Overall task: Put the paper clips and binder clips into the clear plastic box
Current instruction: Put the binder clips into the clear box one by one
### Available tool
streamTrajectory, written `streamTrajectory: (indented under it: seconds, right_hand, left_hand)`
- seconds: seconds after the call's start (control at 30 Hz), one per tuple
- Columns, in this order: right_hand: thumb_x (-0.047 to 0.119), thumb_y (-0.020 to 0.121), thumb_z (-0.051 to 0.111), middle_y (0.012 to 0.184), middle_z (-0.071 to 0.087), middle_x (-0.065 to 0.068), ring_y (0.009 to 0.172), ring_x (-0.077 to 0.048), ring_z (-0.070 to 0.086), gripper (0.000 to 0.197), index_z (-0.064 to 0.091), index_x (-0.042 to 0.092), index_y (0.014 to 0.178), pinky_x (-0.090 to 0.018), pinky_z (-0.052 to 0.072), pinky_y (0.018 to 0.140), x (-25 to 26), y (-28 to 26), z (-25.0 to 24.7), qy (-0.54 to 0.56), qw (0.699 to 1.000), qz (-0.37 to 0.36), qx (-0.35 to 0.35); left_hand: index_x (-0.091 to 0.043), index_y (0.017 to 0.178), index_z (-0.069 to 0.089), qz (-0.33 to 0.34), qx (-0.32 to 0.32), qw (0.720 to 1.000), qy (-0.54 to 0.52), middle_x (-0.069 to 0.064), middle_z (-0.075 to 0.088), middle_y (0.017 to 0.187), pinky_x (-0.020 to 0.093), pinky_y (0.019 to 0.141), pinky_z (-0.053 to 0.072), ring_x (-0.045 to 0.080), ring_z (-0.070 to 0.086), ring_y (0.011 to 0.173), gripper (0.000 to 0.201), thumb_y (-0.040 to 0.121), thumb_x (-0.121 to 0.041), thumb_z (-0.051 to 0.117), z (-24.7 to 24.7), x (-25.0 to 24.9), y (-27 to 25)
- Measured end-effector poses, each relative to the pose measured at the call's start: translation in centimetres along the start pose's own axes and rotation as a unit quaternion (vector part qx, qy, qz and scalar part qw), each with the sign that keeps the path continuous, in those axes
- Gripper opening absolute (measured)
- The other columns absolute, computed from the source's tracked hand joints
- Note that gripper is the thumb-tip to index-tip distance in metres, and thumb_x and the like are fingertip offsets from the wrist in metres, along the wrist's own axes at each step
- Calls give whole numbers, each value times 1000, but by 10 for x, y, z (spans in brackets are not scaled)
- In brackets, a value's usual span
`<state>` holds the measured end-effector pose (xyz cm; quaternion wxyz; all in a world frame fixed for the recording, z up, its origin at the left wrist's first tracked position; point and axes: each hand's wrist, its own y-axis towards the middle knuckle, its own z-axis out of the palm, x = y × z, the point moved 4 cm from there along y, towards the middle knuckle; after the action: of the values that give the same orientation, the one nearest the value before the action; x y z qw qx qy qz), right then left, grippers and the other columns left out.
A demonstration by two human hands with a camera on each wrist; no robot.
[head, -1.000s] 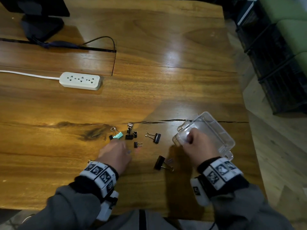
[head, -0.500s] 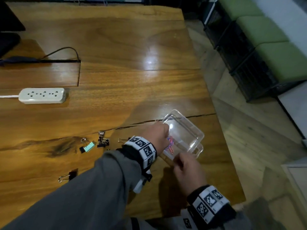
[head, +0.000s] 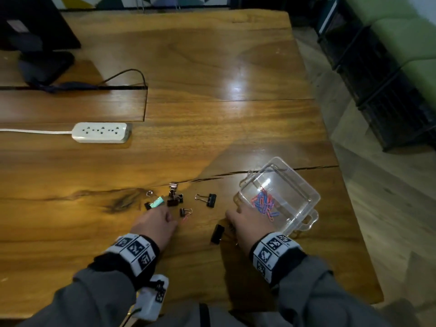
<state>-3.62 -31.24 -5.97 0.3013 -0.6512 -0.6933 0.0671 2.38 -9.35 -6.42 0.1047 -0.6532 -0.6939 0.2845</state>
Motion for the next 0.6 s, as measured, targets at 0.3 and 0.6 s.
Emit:
streamTrajectory:
  seconds: [0.3, 0.6]
  right_hand:
    - [16, 92, 63, 117, 57, -6, 108, -26, 53, 22, 58, 17, 113, -39, 48, 92, 3, 6, 7, -16, 1000, 5, 19]
    - [14, 93, 58, 98, 56, 6, 87, -14, 56, 11, 55, 24, 96, -34, 55, 80, -6, -26, -13, 107, 985, 77, -114]
  left_hand:
    - [-19, 86, 61, 63, -14, 998, 6, 0, 58, 90, 32, 73, 53, 17, 57, 79, 6, 92, -20, 62, 23, -36, 4]
    - [-22, 93, 54, 148, 28, 988, 33, -7, 53, 85, 25, 74, 48, 13, 53, 81, 10, 91, -14, 59, 10, -68, -22]
